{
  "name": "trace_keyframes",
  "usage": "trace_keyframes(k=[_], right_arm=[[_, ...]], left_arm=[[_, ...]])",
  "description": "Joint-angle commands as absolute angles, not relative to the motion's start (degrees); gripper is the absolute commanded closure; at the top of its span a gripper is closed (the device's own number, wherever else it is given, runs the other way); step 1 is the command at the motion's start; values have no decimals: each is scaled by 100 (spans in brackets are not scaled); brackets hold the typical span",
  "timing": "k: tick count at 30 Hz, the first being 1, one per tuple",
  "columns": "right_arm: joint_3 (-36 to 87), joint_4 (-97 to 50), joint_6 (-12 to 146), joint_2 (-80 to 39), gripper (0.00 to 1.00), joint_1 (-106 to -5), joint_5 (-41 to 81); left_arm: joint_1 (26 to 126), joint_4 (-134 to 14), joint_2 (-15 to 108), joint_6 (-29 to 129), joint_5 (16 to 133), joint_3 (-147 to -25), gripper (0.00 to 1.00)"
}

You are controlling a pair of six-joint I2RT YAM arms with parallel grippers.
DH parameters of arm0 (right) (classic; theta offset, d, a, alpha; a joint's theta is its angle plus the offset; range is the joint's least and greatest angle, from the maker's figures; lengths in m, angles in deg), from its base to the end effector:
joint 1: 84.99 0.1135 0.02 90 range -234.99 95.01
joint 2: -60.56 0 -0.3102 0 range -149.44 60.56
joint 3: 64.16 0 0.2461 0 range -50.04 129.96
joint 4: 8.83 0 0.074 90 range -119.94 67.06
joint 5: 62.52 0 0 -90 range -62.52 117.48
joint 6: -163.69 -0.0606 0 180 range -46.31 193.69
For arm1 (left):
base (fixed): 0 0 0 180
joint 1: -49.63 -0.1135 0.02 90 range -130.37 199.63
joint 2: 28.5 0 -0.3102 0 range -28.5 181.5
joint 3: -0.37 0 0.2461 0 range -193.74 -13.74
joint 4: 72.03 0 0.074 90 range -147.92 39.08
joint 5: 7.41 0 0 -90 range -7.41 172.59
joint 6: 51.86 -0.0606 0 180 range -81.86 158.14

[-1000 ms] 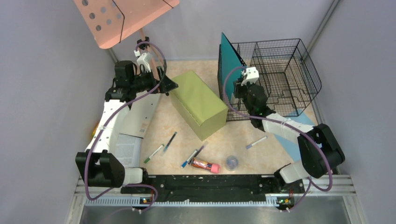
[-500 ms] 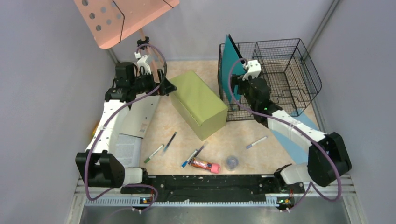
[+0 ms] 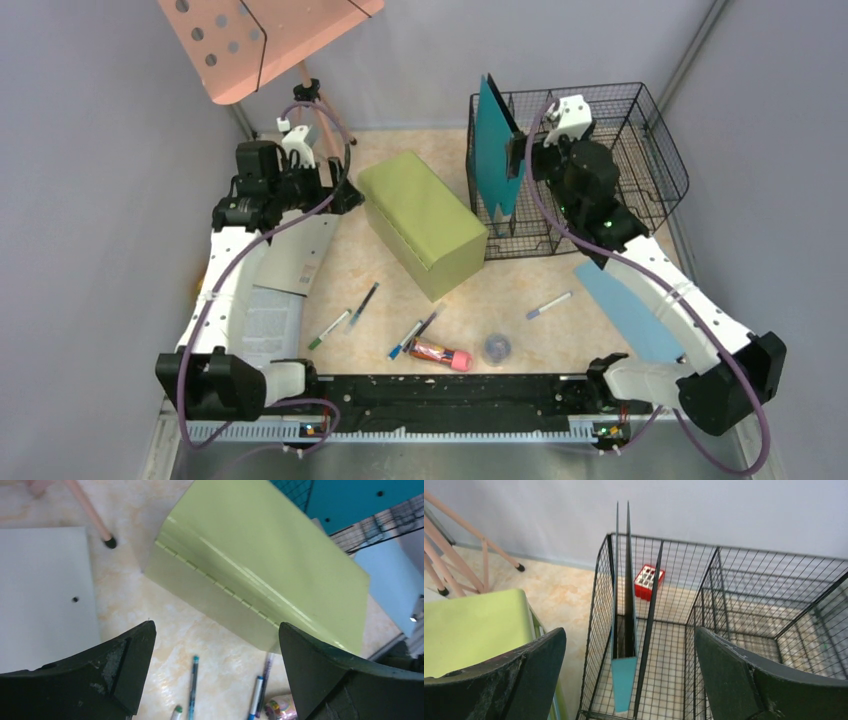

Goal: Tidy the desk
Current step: Place the folder in the storage box, then pick up the folder from the corner of the board.

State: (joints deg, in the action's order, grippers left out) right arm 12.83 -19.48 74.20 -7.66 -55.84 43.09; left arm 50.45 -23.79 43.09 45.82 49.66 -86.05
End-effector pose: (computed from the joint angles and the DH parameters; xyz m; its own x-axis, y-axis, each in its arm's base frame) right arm 0.2528 0.1223 0.4347 -0.0266 -0.0246 -0.9993 -0.2345 0.9720 -0.0177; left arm 0.2637 -0.0367 0.4021 -0.6079 -0.1035 -0.7873 0.3880 0.8263 -0.4082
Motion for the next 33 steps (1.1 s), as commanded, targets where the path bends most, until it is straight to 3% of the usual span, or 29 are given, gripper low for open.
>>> trace_keyframes(k=[1,6,12,20,33], right_arm=[[2305,-2801,7786,-471,1,-5523,4174],[3307,-3474,7796,-615,2,-5516,2996],[4052,-3843,7787,-1196,2,-5178,1699],[4233,-3990,8028,-1904,2,-4157,1368],[3973,-4071,7980,-2377,3,-4018,1118]], left_arm=[[4998,-1759,3849,4038,6042,-8884,1],[4644,-1161,3516,3408,7103,-8783,1],[3665,-961,3255,3006,7244,-8416,1],[2898,-854,3523,2108,7097,-7634,3],[2900,-1462,2619,-1929,7160,-5805,6]])
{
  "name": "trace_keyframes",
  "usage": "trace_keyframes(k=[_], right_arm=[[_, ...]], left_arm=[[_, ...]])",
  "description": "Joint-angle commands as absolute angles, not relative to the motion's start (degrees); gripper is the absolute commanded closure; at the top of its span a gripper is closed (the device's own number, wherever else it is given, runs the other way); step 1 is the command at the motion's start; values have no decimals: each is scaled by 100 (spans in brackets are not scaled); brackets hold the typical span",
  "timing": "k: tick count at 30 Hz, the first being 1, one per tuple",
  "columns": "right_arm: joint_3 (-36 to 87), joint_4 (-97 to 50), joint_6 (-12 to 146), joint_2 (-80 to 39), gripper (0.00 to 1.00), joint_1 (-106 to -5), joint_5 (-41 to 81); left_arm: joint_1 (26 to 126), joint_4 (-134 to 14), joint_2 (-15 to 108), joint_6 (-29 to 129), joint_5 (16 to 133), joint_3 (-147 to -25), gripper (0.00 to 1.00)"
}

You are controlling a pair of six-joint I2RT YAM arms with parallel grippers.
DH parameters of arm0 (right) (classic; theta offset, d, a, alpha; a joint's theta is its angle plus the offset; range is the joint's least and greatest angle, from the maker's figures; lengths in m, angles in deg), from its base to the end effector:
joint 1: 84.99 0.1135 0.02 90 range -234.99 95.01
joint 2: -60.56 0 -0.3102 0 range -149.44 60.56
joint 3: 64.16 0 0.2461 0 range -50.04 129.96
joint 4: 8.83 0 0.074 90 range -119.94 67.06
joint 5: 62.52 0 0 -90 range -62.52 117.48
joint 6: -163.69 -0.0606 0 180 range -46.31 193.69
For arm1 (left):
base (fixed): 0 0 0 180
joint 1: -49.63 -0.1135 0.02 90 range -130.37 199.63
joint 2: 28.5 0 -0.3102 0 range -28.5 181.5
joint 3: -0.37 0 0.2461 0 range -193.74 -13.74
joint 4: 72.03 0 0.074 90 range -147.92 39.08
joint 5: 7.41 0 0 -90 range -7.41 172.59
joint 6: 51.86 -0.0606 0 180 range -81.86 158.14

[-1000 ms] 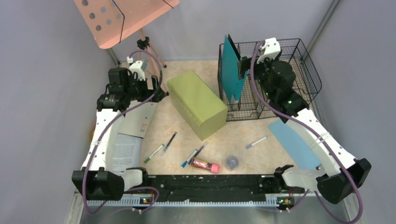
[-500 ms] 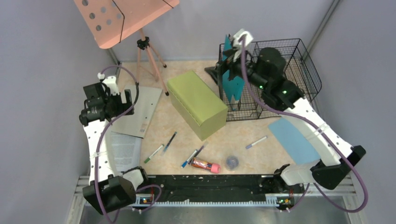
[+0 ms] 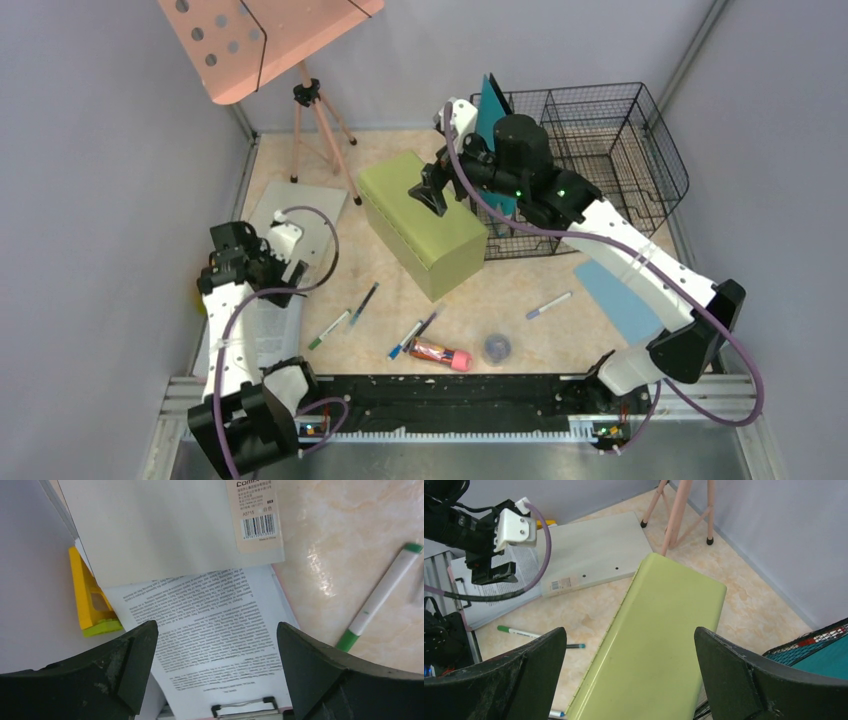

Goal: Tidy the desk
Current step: Pick up the folder from the corner of the board.

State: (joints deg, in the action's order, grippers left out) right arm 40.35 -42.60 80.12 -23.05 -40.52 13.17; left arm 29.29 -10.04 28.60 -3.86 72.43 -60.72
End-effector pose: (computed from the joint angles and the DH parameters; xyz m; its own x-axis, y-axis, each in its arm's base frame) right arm 0.2355 0.2522 0.4800 -0.0627 -0.2136 -0.9749 -0.8632 0.5019 -0.0545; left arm 0.1611 0.0483 0.2777 -0.7612 0.4203 -0.4939 0.3429 0.9073 0.2434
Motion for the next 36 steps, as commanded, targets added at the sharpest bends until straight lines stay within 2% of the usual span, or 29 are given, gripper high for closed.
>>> trace_keyframes(k=[1,8,14,25,36], right_arm=[[3965,-4070,7942,-2408,3,-4014,1081],[3748,-3996,7835,-2494,4,-4016,959],[3601,-3953,7871,-2460,4,-4015,987],[3541,-3990,7909,-2523,4,-4016,1028],[3396,-3971,7931,-2540,3,-4016,1066]], left_arm=[[2905,-1512,2593,-2111,7090,-5726,6],[3017,-1952,2500,-3062,6418,-5278,7],[3194,-2234,2463,-3994,6641,-4737,7],[3205,-3682,2572,-4948,7031,-3864,10],[3205,-5185,2694,-5395,7397,-2887,20]])
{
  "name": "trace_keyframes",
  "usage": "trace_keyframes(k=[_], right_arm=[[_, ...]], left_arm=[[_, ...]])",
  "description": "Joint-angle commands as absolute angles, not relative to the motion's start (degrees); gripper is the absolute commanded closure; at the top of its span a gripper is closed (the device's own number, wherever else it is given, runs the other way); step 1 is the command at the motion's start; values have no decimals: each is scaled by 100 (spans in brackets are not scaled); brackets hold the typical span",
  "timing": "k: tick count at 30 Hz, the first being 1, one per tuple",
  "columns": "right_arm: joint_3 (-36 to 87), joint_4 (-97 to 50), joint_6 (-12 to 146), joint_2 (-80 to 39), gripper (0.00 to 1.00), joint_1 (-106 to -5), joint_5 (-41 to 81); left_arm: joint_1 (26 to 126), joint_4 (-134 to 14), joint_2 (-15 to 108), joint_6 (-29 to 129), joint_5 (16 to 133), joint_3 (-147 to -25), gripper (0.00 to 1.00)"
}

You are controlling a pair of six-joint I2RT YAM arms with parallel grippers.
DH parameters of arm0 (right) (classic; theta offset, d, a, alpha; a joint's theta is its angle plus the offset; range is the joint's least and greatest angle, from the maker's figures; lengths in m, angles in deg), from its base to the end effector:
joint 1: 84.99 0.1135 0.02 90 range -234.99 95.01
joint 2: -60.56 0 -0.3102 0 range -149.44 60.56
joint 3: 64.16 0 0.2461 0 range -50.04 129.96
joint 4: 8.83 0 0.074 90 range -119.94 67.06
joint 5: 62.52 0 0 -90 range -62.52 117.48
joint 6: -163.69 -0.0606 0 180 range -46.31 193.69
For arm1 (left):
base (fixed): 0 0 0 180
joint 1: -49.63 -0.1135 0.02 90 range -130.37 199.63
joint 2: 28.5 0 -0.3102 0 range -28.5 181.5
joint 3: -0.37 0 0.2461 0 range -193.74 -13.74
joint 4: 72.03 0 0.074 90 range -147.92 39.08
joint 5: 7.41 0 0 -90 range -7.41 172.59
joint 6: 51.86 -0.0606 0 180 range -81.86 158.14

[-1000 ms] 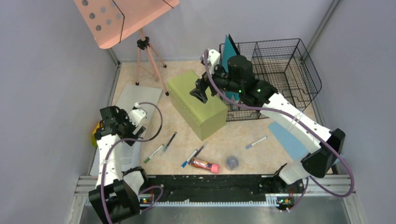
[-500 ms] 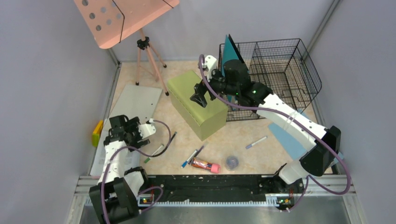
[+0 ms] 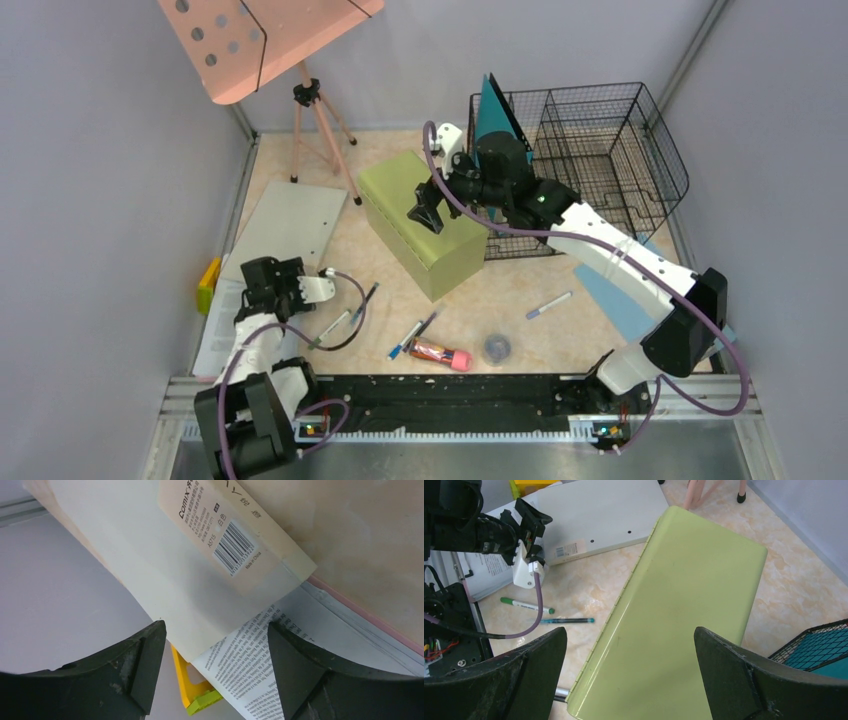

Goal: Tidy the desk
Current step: Pick up the folder from the corner of the board.

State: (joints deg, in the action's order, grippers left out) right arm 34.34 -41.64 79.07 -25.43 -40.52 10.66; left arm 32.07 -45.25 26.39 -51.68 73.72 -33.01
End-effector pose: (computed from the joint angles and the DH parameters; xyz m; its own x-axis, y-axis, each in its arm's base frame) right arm 0.2463 0.2664 0.4305 -0.1655 -0.2882 -0.9432 -0.8836 0.4680 0.0120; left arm 0.1550 0.0393 0.1771 -0.2025 0.9722 -0.1172 0.7111 0.2283 0.6650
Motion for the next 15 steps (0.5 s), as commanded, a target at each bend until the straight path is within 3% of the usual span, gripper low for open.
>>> trace_keyframes(k=[1,15], right_arm=[[3393,-3970,7940,-2543,3,-4016,1073],[3429,-4076,7965,-2573,4,-4013,1078]], left_arm=[[3205,-5275,2669,-5445,7395,-2798,22],[3205,-5480,1466,-5443,6541,-2253,56]])
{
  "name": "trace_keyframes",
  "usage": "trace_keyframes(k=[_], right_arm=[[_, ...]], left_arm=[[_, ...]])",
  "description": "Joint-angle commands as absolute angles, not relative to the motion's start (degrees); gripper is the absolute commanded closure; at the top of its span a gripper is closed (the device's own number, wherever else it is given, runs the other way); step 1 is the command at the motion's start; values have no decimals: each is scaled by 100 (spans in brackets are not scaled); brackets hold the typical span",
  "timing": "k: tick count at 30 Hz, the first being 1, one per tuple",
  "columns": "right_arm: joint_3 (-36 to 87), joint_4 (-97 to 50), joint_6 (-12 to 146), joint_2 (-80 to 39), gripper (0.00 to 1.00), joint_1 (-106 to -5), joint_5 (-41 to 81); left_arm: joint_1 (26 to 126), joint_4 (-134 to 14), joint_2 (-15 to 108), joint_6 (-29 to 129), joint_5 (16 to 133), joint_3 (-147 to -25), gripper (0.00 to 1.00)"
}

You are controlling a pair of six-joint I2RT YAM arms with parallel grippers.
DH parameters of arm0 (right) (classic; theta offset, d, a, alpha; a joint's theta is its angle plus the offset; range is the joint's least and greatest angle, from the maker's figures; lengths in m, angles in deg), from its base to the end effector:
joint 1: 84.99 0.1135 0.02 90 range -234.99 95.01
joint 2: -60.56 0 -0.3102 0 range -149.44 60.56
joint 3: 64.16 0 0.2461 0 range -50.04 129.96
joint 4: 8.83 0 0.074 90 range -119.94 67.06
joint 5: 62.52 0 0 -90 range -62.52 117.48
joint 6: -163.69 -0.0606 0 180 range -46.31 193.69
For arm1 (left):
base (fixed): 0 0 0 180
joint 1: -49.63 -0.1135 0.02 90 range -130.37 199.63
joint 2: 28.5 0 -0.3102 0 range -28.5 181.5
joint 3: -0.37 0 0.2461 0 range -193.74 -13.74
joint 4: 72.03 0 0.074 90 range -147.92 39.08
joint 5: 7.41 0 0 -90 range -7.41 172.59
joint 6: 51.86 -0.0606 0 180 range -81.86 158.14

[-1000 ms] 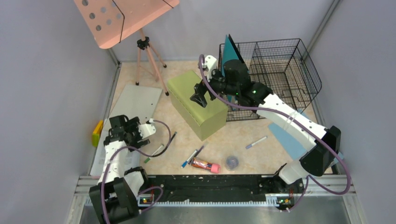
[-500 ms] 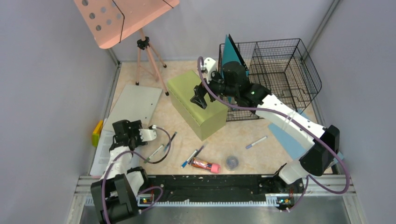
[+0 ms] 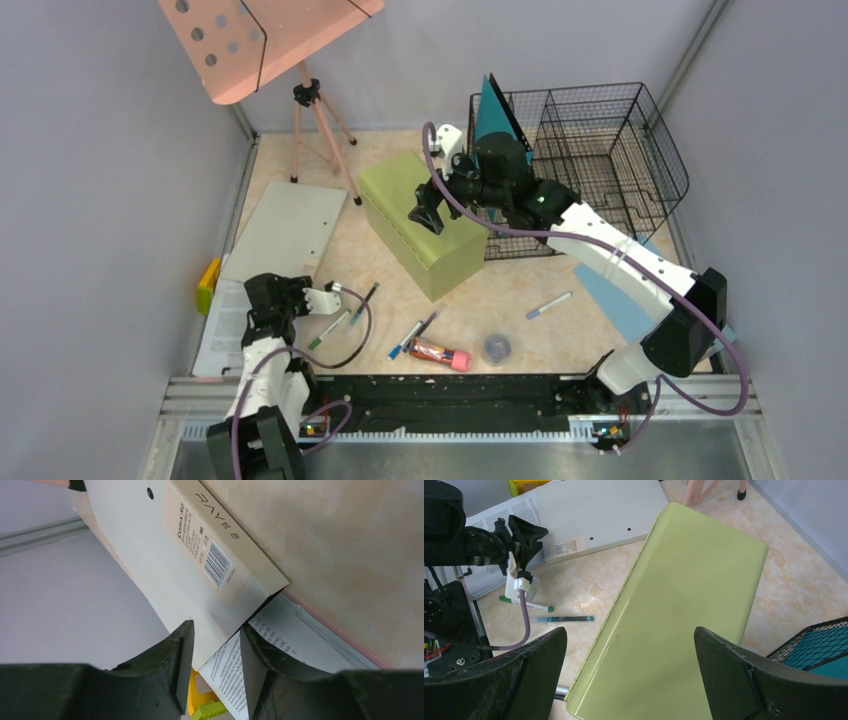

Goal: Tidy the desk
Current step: Pick up the folder from the corner of the board.

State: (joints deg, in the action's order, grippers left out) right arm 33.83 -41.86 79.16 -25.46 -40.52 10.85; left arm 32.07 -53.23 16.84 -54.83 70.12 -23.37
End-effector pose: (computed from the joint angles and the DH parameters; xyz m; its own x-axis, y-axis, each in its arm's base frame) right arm 0.2465 0.2663 0.4265 -0.1731 -0.2979 -0.9388 -0.8823 0.4704 0.0134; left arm 0.1300 0.0274 0.1572 -0.1056 0.9893 -0.1003 0.6242 0.1445 0.7678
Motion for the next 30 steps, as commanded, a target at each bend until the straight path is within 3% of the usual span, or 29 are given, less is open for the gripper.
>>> trace_keyframes(k=[1,6,14,30], right_arm=[[3438,-4090,7973,-2575,4,-4017,1083],[3495,-4171,8018,-2597,4,-4019,1121],[3635,-4269,8019,-2704,3,-4021,1104],[4754,-4610,7421,-3248,5,-4010,176]], left_arm=[[3205,-5476,1418,-5428,6487,-2253,59],[3208,-5456,1313,-5288,6438,-2271,71],[3205,-5094,796,-5199,6443,-2216,100],[3205,-2129,286,-3893,6133,-4376,100]])
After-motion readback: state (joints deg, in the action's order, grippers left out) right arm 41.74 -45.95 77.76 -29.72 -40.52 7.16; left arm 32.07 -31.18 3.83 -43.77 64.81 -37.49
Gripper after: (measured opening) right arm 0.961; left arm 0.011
